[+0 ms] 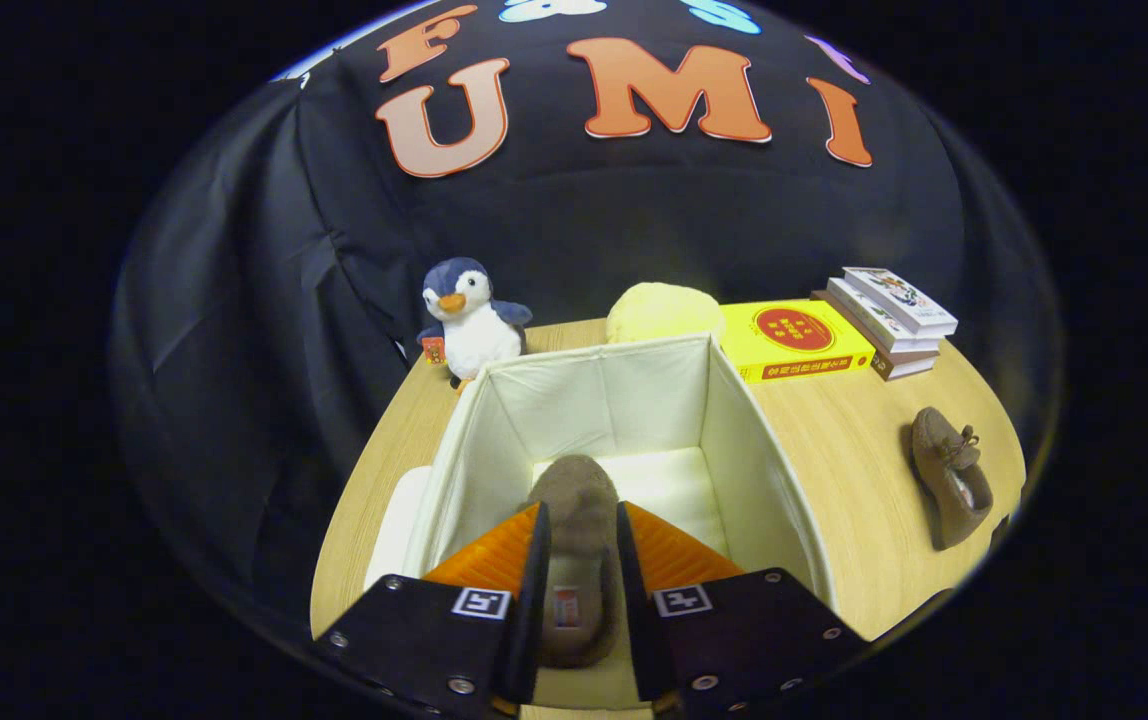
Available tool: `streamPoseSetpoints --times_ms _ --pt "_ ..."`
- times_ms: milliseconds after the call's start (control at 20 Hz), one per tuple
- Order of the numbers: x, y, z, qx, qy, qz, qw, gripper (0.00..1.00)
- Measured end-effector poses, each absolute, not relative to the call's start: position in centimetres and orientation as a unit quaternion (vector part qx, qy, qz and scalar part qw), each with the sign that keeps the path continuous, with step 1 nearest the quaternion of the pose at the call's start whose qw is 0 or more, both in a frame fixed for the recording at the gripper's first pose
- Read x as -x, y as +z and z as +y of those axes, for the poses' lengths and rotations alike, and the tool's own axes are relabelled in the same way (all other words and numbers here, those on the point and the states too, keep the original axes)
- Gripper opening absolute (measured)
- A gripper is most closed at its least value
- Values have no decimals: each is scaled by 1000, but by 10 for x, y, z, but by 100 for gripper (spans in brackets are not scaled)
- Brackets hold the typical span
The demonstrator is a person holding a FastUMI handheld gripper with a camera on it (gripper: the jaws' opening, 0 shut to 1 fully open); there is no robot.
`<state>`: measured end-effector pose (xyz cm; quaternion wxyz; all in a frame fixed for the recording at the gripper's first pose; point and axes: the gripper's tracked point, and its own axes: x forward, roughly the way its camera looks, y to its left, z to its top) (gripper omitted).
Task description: Open the storage box then place both shoes into the box .Put the left shoe in first, then the right shoe, with the right side of both shoes facing outward in a uniform manner.
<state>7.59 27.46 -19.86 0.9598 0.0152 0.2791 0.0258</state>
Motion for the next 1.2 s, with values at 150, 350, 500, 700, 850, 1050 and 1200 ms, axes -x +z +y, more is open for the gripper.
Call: streamPoseSetpoints --times_ms 150,350,500,700,850,1050,1200 --pt "-74 -179 266 -3 39 257 966 71" --pt "-72 -157 232 3 34 229 973 98" --pt "-71 -149 186 12 13 217 976 98" --pt "-66 -151 111 24 -24 215 976 98" --pt "-59 -154 52 37 -51 221 973 98" --pt "-50 -162 -22 29 -86 235 968 98" --pt "-43 -175 -72 33 -109 249 962 98"
